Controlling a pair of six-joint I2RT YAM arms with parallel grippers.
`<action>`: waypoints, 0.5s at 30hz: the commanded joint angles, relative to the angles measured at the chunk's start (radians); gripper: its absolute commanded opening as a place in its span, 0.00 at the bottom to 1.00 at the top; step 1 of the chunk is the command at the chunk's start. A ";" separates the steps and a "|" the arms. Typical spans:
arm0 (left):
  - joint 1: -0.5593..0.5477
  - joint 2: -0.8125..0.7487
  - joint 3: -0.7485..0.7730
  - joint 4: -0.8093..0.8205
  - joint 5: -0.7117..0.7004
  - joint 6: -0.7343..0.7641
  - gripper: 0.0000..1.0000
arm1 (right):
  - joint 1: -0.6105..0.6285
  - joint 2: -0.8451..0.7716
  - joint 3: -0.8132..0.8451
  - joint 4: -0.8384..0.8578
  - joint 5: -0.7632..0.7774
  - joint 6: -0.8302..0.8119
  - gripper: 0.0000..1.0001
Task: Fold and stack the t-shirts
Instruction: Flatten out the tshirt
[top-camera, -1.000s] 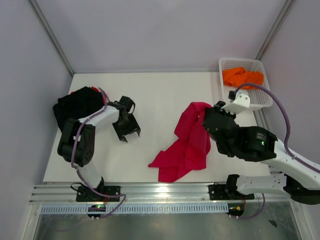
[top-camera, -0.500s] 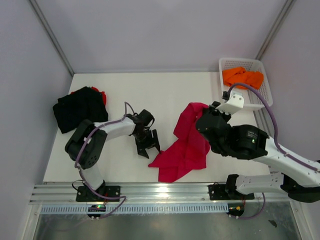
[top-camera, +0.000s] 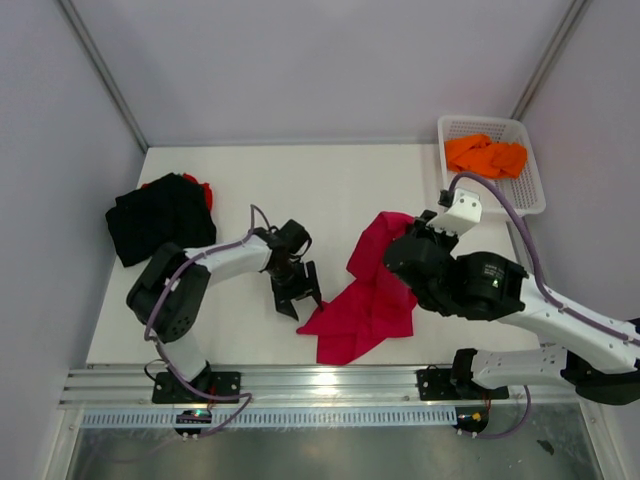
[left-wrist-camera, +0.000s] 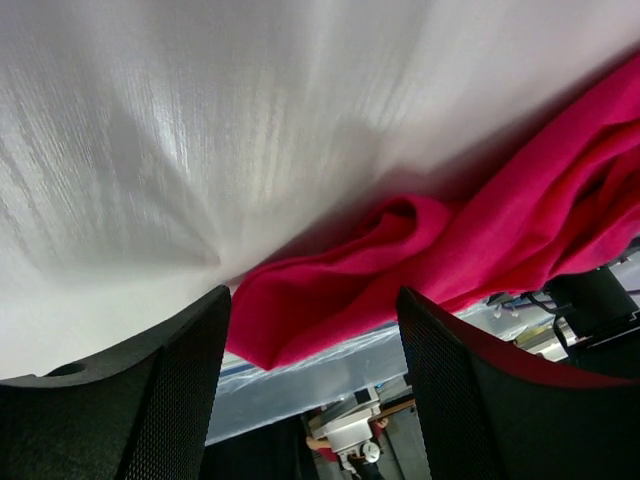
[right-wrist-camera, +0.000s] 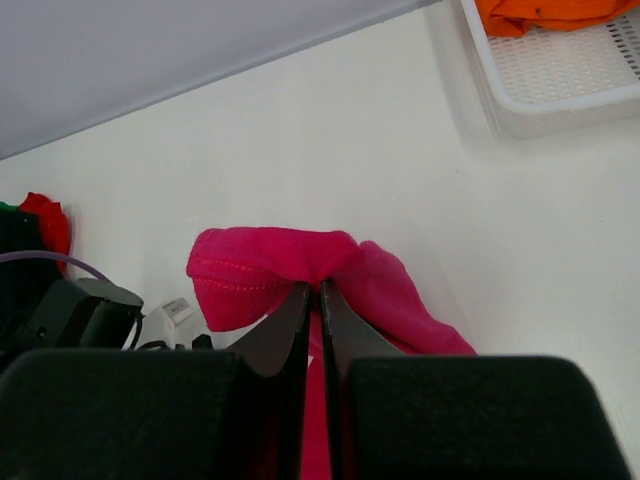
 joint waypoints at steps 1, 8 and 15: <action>-0.003 -0.094 0.068 -0.049 0.006 -0.014 0.70 | 0.001 0.008 -0.002 0.010 0.031 0.048 0.09; -0.003 -0.162 0.089 -0.066 -0.003 -0.025 0.70 | 0.001 0.011 -0.039 -0.001 0.024 0.081 0.09; -0.004 -0.134 0.064 -0.055 -0.015 -0.018 0.69 | 0.001 0.019 -0.040 -0.004 0.024 0.081 0.09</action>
